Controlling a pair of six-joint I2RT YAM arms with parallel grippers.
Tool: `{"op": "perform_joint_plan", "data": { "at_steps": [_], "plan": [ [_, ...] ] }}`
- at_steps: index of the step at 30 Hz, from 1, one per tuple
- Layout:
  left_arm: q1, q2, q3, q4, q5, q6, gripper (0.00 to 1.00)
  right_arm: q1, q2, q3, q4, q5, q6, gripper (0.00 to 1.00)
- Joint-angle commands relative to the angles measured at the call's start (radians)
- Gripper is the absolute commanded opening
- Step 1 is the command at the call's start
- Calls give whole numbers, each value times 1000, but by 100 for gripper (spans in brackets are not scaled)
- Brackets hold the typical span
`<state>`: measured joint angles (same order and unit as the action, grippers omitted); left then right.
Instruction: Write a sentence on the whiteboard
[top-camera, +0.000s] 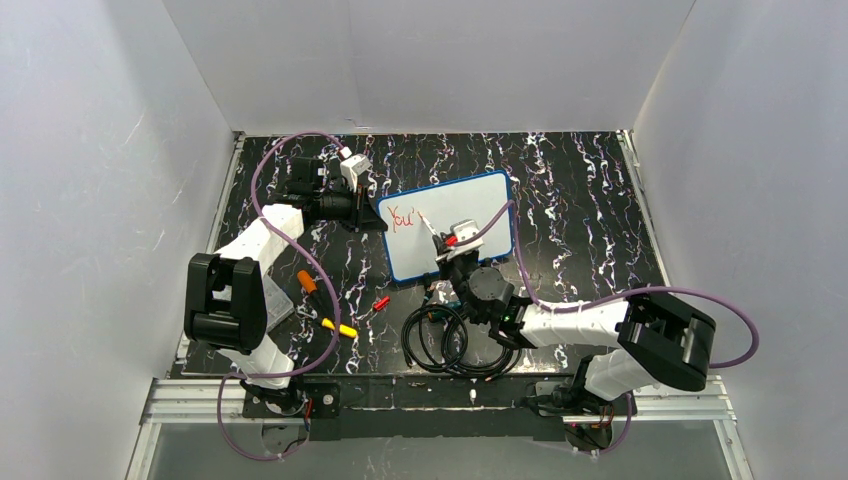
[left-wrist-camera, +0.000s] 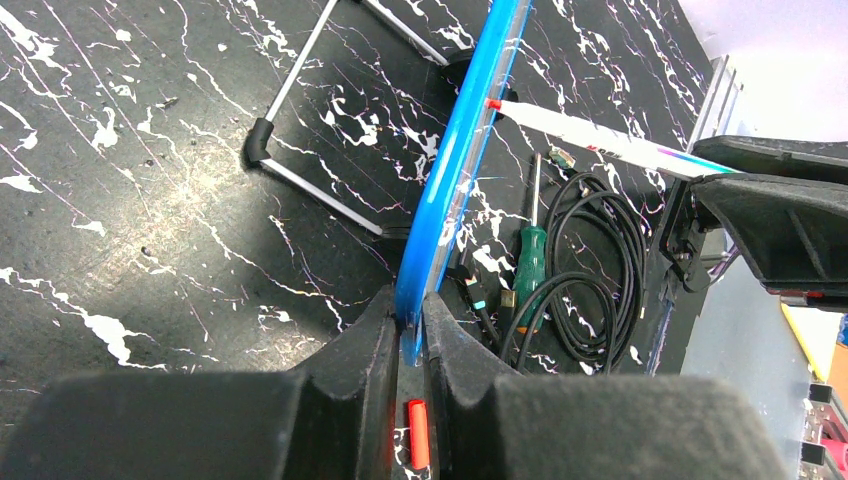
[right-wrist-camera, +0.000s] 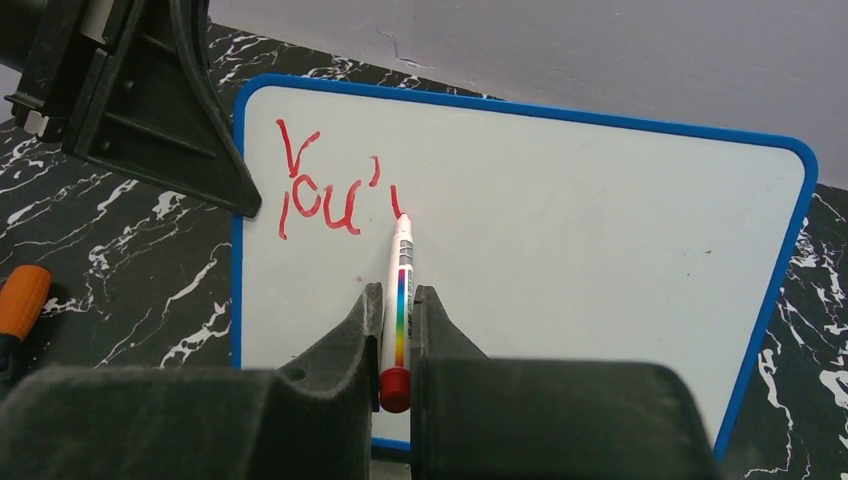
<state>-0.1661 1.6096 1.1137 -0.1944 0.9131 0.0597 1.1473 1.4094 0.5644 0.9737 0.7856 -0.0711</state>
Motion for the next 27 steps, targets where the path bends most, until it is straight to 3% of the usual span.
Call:
{"op": "perform_joint_plan", "data": {
  "at_steps": [1, 27],
  "plan": [
    [-4, -51, 18, -30, 13, 16, 0, -6, 16, 50, 90, 18, -29, 1],
    [-4, -50, 19, -31, 15, 17, 0, -22, -18, 8, 106, 38, -24, 1]
  ]
}}
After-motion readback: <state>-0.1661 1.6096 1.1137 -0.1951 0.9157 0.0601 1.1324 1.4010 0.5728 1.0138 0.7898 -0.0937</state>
